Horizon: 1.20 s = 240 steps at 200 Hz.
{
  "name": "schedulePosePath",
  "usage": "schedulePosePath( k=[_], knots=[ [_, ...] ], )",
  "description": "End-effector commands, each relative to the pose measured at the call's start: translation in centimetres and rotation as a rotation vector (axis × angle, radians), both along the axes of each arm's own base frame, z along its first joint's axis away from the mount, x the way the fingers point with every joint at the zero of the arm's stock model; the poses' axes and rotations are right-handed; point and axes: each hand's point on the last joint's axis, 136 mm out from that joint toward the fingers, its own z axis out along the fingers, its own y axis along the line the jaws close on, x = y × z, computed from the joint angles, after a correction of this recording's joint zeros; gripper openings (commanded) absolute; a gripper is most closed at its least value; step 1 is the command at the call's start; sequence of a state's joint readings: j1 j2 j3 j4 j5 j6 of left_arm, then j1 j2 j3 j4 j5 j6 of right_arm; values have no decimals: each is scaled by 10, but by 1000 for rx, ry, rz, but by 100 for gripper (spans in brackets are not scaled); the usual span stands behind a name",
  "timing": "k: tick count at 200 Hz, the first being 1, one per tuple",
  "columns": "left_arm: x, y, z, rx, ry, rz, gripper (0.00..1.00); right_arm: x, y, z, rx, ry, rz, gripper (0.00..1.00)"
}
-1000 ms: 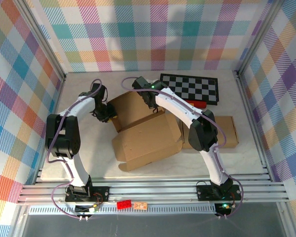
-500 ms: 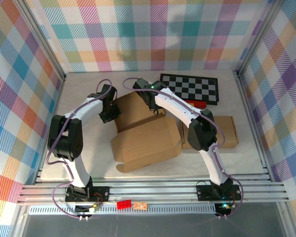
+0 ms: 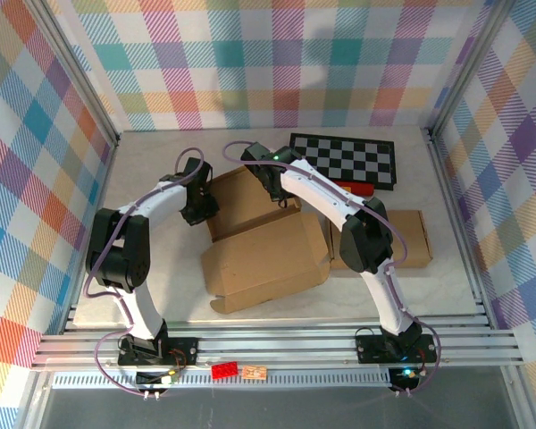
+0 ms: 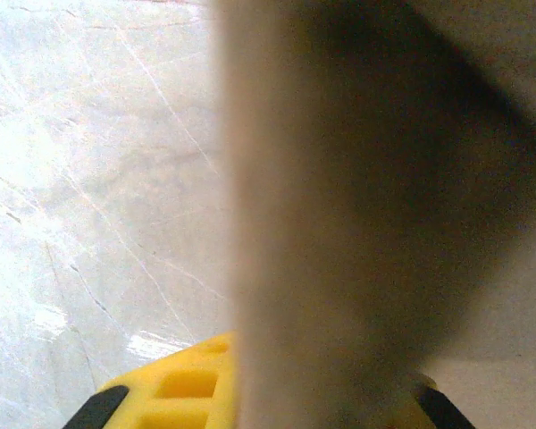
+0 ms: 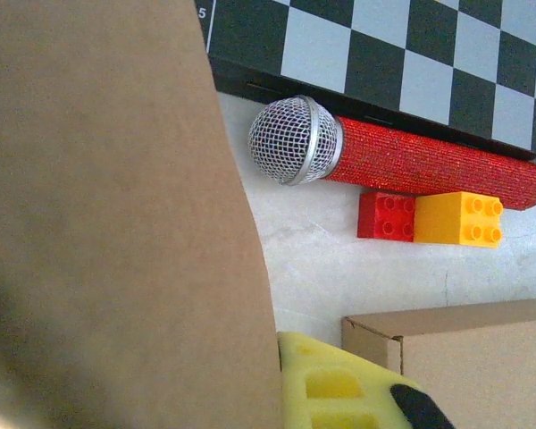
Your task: Fold the paper box
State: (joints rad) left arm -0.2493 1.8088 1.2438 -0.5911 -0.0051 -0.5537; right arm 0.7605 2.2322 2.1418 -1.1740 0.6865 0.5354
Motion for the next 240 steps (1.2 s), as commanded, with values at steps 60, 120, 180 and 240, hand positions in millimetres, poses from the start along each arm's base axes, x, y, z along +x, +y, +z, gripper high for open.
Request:
schedulePosePath(
  k=[60,120,180,240],
  knots=[
    [-22,-1,-2,9,30,-30,0,-6,11,-8,31,18,3,0],
    [-21,-6,8,-2,-12,-57,17,-7,12,-7,41,18,-7,0],
    [-33,-11,1,-47,15,-64,22,-6,12,-5,45,9,-9,0],
    [-30,1,10,20,-8,-45,0,-4,13,1,52,-8,-8,0]
  ],
)
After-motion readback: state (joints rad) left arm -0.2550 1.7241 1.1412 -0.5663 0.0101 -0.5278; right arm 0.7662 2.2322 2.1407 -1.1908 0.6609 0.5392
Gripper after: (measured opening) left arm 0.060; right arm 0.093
